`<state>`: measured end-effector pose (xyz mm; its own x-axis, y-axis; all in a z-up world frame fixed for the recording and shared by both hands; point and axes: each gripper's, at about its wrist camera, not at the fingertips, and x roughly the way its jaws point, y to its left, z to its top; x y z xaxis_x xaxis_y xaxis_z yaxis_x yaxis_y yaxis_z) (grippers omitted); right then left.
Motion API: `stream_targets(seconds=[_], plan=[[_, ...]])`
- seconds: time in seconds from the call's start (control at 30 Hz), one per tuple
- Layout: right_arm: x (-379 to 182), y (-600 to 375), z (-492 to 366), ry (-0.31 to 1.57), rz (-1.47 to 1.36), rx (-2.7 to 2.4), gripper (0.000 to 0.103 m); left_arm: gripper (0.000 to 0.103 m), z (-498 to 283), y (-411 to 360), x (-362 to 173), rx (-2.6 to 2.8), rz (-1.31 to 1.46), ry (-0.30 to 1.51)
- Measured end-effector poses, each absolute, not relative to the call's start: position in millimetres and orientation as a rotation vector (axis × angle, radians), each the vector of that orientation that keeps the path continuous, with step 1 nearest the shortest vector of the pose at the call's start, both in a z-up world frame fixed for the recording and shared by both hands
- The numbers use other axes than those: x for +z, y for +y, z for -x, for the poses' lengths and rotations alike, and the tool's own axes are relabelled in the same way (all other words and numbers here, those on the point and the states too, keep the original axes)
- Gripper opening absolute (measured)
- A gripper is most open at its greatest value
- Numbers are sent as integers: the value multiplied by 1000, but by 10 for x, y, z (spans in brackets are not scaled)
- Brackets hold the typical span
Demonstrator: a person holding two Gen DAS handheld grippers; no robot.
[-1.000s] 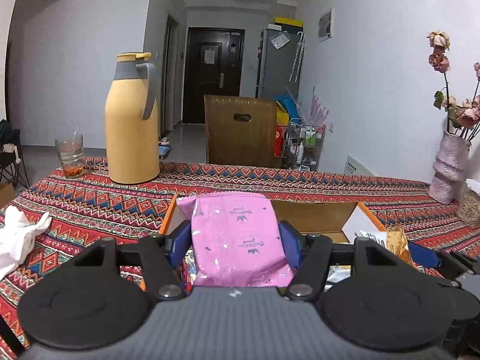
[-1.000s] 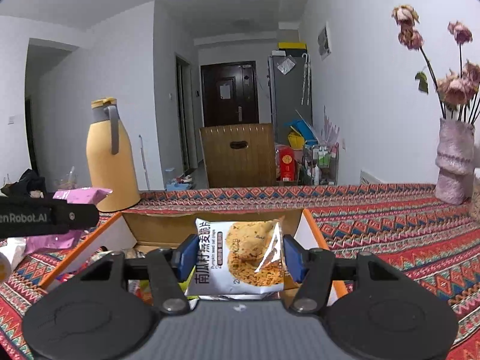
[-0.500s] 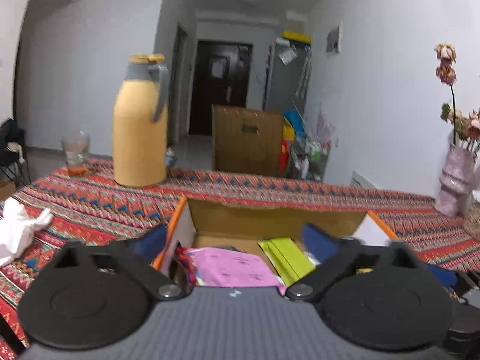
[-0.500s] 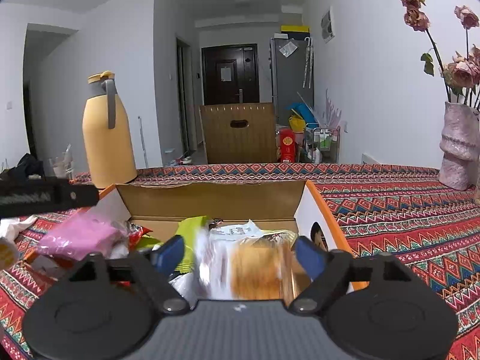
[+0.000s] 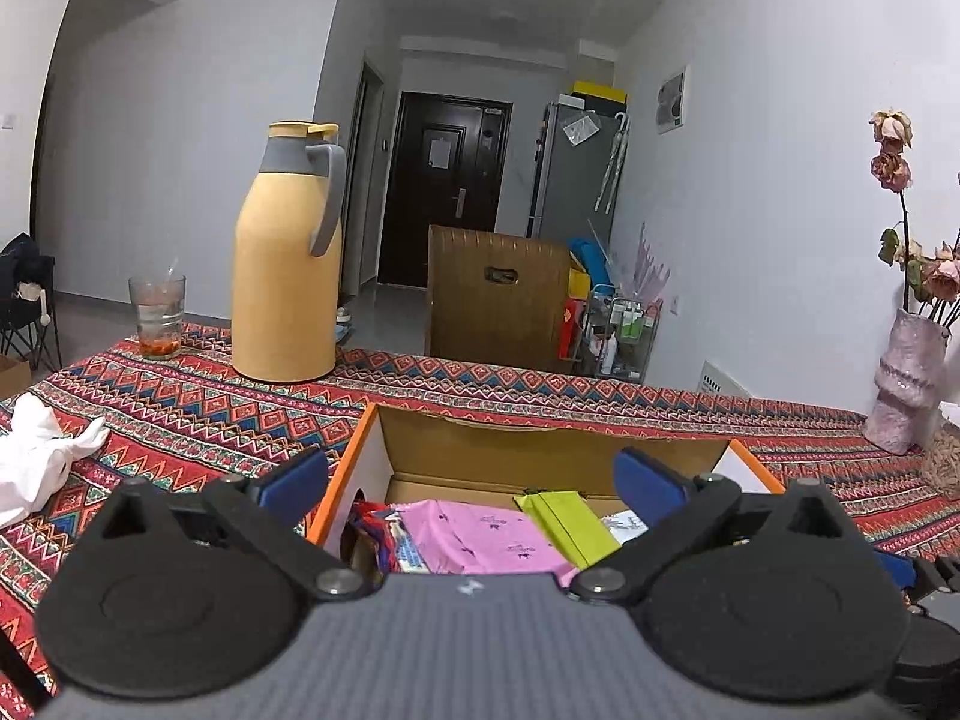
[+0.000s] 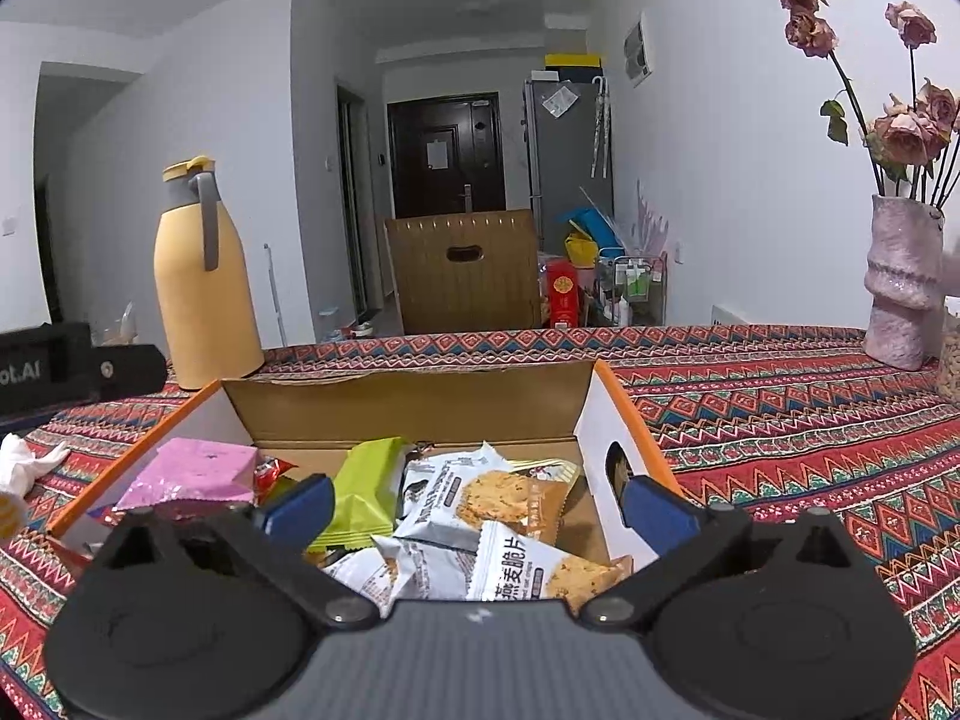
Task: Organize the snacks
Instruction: 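Move both tools back toward the loose packets beside the box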
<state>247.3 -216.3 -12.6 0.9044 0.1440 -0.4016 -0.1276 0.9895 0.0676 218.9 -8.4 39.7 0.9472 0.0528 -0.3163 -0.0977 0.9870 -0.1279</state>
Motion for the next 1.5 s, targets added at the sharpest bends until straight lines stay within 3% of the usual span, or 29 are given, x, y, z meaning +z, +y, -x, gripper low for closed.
stream_targets(seconds=[0.63, 1.2, 1.5], plan=[[120, -2213, -2109, 370, 17, 146, 103, 103, -1820, -50, 631, 55, 128, 308], [-322, -2678, -1347, 491, 69, 92, 103, 103, -1178, 254, 71, -10, 22, 447], [-510, -2962, -1140, 520, 0, 52, 103, 103, -975, 229, -149, -59, 131, 522]])
